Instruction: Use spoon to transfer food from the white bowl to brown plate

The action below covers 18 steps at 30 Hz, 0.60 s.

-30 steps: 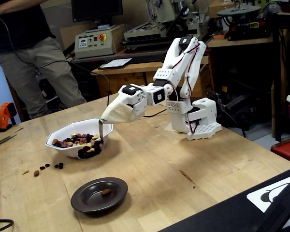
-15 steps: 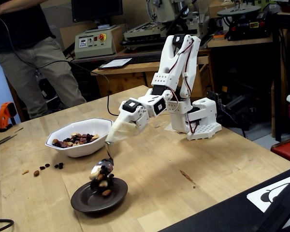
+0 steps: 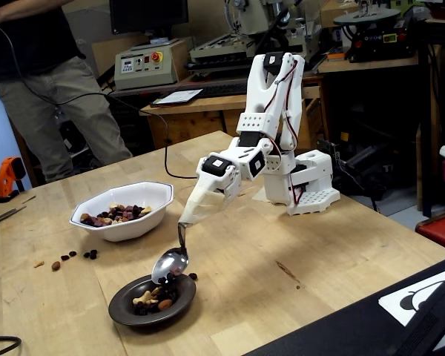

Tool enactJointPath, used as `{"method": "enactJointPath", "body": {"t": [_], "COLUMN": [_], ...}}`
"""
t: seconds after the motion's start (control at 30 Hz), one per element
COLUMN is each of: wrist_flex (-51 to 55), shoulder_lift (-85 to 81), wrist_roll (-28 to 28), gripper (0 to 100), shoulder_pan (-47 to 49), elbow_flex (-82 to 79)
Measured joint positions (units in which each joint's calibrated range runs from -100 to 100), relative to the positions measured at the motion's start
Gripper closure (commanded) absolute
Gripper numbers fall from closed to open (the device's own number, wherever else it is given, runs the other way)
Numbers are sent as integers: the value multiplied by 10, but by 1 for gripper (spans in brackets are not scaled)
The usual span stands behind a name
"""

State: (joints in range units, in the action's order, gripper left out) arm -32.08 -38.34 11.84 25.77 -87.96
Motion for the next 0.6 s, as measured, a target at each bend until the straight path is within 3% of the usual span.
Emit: {"method": "enactJointPath", "body": {"t": [0.6], "wrist_flex": [0], "shoulder_lift": [0], "wrist_roll": [41], "gripper": [96], "shoulder_pan": [0], "elbow_flex": [0]}}
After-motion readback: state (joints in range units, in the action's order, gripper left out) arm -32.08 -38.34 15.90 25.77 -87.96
